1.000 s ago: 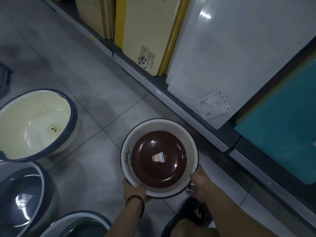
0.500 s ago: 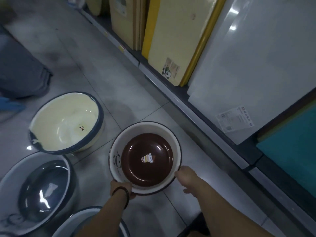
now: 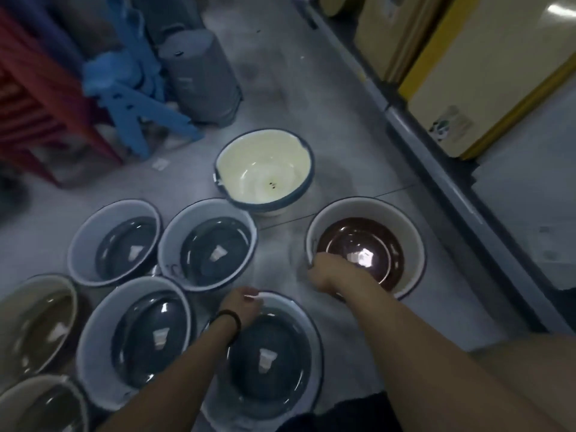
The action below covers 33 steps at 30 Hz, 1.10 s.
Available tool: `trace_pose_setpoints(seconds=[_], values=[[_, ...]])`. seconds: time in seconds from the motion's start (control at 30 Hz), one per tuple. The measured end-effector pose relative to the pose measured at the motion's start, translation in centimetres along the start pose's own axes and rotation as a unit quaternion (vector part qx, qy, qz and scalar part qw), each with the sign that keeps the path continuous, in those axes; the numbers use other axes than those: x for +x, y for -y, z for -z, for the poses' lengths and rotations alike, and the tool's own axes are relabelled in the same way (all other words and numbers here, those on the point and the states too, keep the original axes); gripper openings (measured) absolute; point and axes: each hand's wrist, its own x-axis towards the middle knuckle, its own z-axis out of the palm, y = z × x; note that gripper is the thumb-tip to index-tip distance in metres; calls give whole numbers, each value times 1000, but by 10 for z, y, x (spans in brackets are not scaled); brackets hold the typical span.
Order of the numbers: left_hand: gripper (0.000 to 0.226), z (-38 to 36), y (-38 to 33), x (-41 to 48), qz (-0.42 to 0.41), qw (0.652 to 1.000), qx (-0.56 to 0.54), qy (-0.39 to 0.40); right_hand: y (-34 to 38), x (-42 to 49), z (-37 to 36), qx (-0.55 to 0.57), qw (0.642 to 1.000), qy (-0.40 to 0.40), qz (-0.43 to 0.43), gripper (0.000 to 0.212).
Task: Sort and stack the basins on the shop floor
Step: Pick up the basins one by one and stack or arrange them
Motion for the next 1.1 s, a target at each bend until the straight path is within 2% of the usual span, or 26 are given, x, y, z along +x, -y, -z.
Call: trace_pose_setpoints(seconds=[0.07, 0.13, 0.2, 0.27, 0.3, 0.37, 0.43, 0.53, 0.67, 0.73, 0.83, 0.9, 1.1], values=[[36, 24, 40, -16, 50, 998, -1, -33, 41, -8, -39, 10, 999, 34, 29, 46], [42, 39, 82, -28, 109, 991, 51, -66, 62, -19, -81, 18, 998, 56, 28, 40], [60, 44, 120, -33, 191, 975, 85, -80, 56, -27, -113, -2, 998, 69, 12, 36], [78, 39, 150, -37, 266, 960, 75, -49, 43, -29, -126, -23, 995, 98, -2, 35], [78, 33, 162, -38, 289, 956, 46, -23, 40, -28, -126, -9, 995, 100, -12, 32], [61, 21, 178, -52, 310, 949, -34, 37, 35, -28, -124, 56, 994, 90, -21, 21], [45, 9, 193, -61, 325, 939, -92, 63, 29, -30, -121, 127, 988, 76, -44, 20], [32, 0, 199, -65, 303, 938, -145, 89, 19, -33, -111, 137, 984, 79, -84, 23], [10, -3, 190, -72, 349, 901, -253, 42, 16, -40, -102, 130, 984, 70, -99, 25], [6, 4, 174, -71, 334, 897, -289, 13, 21, -44, -100, 117, 988, 50, -90, 27], [28, 27, 152, -62, 282, 928, -241, -27, 28, -51, -95, 46, 997, -28, -60, 38], [37, 42, 146, -59, 256, 942, -213, -40, 32, -59, -90, 37, 996, -64, -53, 45], [29, 95, 119, -72, 196, 937, -284, -59, 39, -94, -28, 96, 975, -199, -26, 60]])
